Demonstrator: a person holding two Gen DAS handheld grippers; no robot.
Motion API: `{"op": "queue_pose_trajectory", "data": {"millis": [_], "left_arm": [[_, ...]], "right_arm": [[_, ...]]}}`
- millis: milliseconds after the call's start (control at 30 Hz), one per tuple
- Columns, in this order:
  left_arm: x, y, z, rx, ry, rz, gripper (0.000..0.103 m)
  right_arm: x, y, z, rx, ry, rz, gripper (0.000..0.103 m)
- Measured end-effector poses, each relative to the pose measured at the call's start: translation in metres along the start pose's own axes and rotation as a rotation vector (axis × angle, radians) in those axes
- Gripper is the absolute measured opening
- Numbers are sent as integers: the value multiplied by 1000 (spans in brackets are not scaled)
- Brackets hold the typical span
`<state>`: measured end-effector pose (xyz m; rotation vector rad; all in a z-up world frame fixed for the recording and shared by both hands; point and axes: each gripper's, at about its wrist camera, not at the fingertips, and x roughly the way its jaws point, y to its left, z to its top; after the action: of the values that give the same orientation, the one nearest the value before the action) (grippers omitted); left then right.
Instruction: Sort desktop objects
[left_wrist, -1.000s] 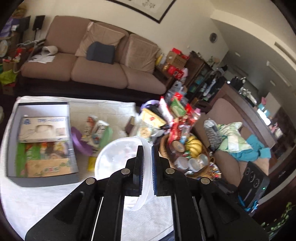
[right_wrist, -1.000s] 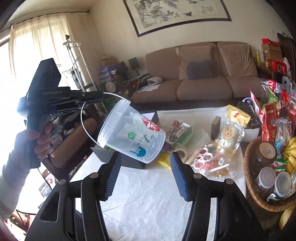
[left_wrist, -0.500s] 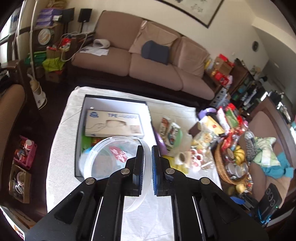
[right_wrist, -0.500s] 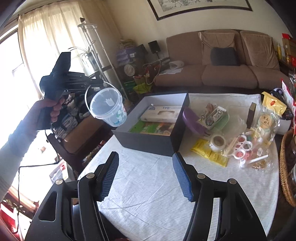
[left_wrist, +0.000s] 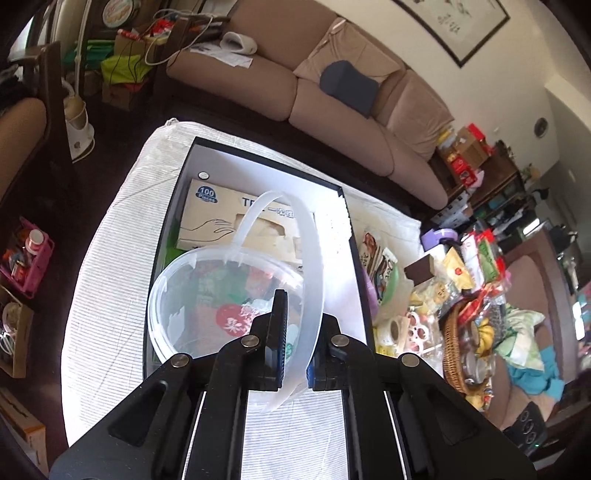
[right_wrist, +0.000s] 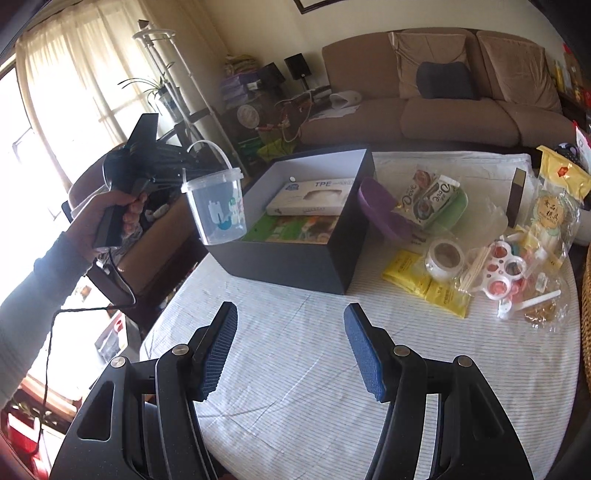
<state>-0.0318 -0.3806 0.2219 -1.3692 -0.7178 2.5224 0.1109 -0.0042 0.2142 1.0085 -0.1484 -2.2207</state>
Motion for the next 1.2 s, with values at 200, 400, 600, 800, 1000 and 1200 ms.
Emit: {"op": "queue_pose_trajectory", "data": {"millis": [200,400,600,800,1000,1200], "left_arm": [[-10,-12,18,28,-19,-17,8],[-15,-19,25,35,-27,-31,8],[-5,-11,17,14,1,-11,8],[1,7,-1,-14,28,-12,8],[-14,16,-25,9,24,-9,34],[-3,37,-56,-22,91,-29,47]], "right_arm": [[8,-11,-6,42,11,-1,63],[10,-11,-10,55,14,3,63],[6,-12,-9,60,12,-2,63],[9,-10,-6,51,26,-12,63],[33,6,23,25,33,16,75],[103,36,85,24,68,69,76]]}}
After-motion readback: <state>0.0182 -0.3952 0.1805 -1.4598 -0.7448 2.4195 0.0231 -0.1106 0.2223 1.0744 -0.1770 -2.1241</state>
